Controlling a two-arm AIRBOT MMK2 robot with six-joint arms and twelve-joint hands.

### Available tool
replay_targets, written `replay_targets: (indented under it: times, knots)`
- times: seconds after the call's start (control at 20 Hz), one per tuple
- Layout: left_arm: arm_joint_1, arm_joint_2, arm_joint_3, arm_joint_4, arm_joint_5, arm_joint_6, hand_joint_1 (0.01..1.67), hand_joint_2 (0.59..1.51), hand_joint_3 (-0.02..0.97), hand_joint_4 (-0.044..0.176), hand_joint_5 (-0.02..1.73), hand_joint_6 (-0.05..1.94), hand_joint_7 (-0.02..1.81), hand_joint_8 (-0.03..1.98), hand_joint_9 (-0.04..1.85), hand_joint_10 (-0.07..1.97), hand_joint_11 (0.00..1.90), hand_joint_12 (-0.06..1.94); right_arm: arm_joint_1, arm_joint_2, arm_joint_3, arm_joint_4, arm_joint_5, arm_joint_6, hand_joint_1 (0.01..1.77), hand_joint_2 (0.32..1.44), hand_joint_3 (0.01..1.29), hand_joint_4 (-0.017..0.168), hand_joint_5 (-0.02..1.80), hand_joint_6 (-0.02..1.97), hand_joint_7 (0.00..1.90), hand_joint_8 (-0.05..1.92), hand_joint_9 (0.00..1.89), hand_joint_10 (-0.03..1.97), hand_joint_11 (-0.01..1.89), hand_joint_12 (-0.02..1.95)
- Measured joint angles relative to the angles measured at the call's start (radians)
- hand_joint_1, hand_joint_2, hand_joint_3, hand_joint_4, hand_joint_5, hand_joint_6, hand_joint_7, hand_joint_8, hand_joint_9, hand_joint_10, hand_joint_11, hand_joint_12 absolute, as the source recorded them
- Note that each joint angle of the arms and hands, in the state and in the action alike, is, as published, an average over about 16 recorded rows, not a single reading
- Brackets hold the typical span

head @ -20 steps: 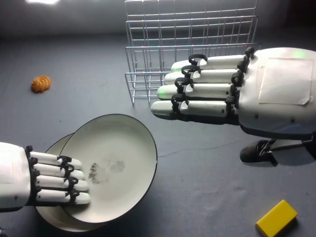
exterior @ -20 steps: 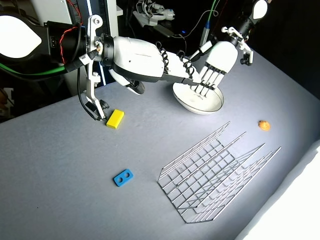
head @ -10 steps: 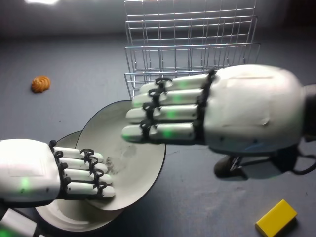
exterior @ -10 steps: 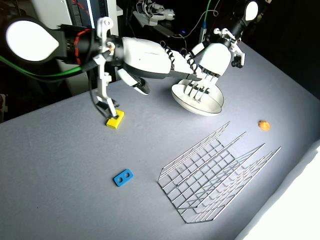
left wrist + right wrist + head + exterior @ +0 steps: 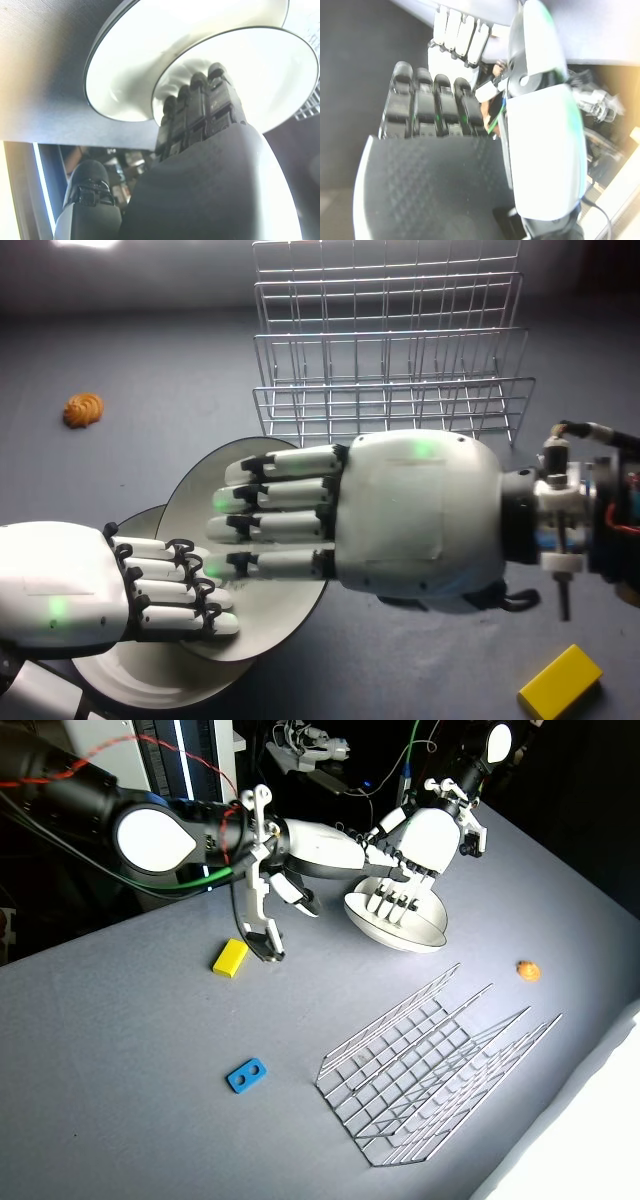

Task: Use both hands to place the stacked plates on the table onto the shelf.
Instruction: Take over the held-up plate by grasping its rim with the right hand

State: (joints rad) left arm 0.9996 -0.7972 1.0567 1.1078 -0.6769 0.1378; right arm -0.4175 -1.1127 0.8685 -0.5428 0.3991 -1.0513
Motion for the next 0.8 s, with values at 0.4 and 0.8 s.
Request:
replay_targets:
  times: [0.4,0.8]
  knots:
    - [0.0,-0.003,0.005,-0.004,-0.005,0.0,0.02,1.157,0.007,0.001,0.12,0.0,0.08,0.0,0.07,0.01,0.03,0.0,-0.015,-0.134,0.1,0.117,-0.031,-0.178,1.22,1.01,0.02,0.006,0.12,0.02,0.09,0.01,0.09,0.0,0.01,0.39]
    - [0.003,-0.007,0.012,-0.007,-0.014,0.0,0.02,1.152,0.007,0.0,0.12,0.0,0.08,-0.01,0.09,0.01,0.03,0.02,-0.018,-0.236,0.176,0.208,-0.043,-0.273,1.1,1.02,0.02,0.003,0.33,0.04,0.33,0.0,0.32,0.01,0.13,0.61]
